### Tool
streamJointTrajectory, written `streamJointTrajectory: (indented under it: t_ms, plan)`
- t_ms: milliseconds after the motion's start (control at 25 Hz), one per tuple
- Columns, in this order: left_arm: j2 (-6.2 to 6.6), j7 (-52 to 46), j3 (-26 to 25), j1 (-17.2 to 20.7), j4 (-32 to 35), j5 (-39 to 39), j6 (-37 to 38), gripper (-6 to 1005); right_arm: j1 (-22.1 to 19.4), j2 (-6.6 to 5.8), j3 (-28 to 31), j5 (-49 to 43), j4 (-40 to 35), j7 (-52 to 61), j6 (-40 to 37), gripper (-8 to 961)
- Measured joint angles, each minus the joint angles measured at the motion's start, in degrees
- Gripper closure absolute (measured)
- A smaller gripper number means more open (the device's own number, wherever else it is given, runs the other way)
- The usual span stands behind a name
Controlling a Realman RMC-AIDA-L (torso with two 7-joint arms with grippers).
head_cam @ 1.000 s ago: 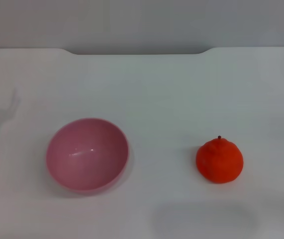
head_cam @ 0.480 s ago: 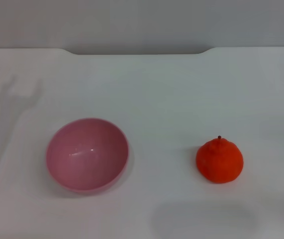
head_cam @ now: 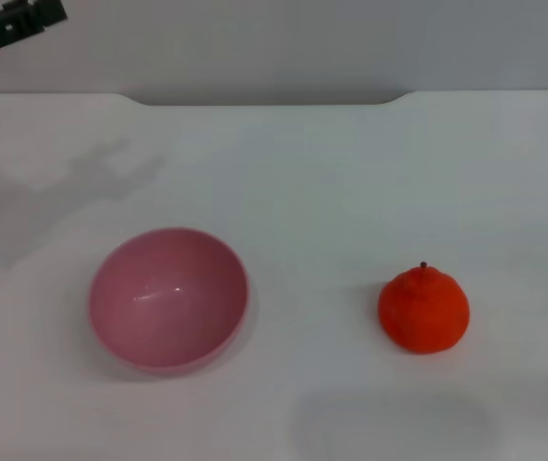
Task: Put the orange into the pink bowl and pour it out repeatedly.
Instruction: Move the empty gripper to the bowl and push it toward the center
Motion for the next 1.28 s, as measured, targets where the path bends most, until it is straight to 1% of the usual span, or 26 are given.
streamJointTrajectory:
  t_ms: [80,160,200,240,280,320,360,400,480,600,640,680,720,760,800,880,1000,1280]
  plan:
    - [0.11,-9.8,-6.2,-1.8,4.0,14.1,3.4,231,0.0,0.01,-0.4,-0.1,0.1,0.0,-0.2,387]
    - [-0.35,-17.9,-11.2,-3.5,8.4,27.9,6.8,232,0.1,0.01,-1.0,-0.2,0.3,0.0,-0.3,388]
    - [-0.69,-20.6,-12.3,-4.1,10.2,32.7,8.2,232,0.2,0.03,-1.3,-0.2,0.3,0.0,-0.3,389]
    - [-1.72,-26.5,-13.9,-5.0,14.9,42.9,10.3,233,0.4,0.03,-1.9,-0.2,0.4,0.0,-0.3,389]
    - [-1.72,-26.5,-13.9,-5.0,14.9,42.9,10.3,233,0.4,0.03,-2.1,-0.2,0.4,0.1,-0.3,390]
    - [-2.77,-29.3,-14.2,-5.2,18.4,48.3,10.9,234,0.4,0.03,-2.1,-0.2,0.4,0.1,-0.3,391]
    - [-3.55,-30.6,-14.2,-5.3,20.7,51.6,11.3,234,0.4,0.01,-2.2,-0.2,0.4,0.1,-0.3,391]
    - [-4.69,-31.9,-14.1,-5.3,23.1,55.2,11.8,235,0.5,0.0,-2.3,-0.2,0.4,0.1,-0.4,392]
    - [-8.01,-33.8,-13.9,-5.5,28.6,63.7,14.2,236,0.6,-0.01,-2.3,-0.2,0.4,0.1,-0.5,393]
    - [-12.03,-33.8,-13.8,-6.6,33.5,71.9,19.9,237,0.7,-0.02,-2.3,-0.2,0.4,0.1,-0.9,395]
    - [-13.56,-33.4,-13.8,-7.2,34.8,74.7,22.5,238,0.7,-0.03,-2.3,-0.2,0.4,0.1,-1.2,395]
    - [-13.56,-33.4,-13.8,-7.2,34.8,74.7,22.5,238,0.8,-0.03,-2.3,-0.2,0.4,0.1,-1.4,396]
    - [-14.46,-33.2,-13.7,-7.5,35.5,76.2,23.8,239,0.8,-0.03,-2.3,-0.2,0.4,0.1,-1.5,397]
    - [-15.66,-33.0,-13.1,-7.7,36.4,78.1,25.1,239,0.9,-0.03,-2.3,-0.2,0.4,0.1,-1.7,397]
    - [-15.66,-33.0,-13.1,-7.7,36.4,78.1,25.1,240,1.0,-0.03,-2.4,-0.2,0.4,0.1,-1.7,398]
    - [-16.04,-33.8,-10.2,-7.4,36.4,79.1,25.6,241,1.2,-0.03,-2.8,-0.2,0.5,0.2,-1.7,399]
    - [-16.13,-34.0,-9.2,-7.2,35.1,79.3,24.9,242,1.3,-0.07,-3.2,-0.2,0.6,0.2,-1.8,401]
    - [-16.11,-34.1,-9.0,-7.2,30.0,79.6,20.8,246,1.4,-0.01,-3.6,-0.2,0.6,0.2,-3.2,405]
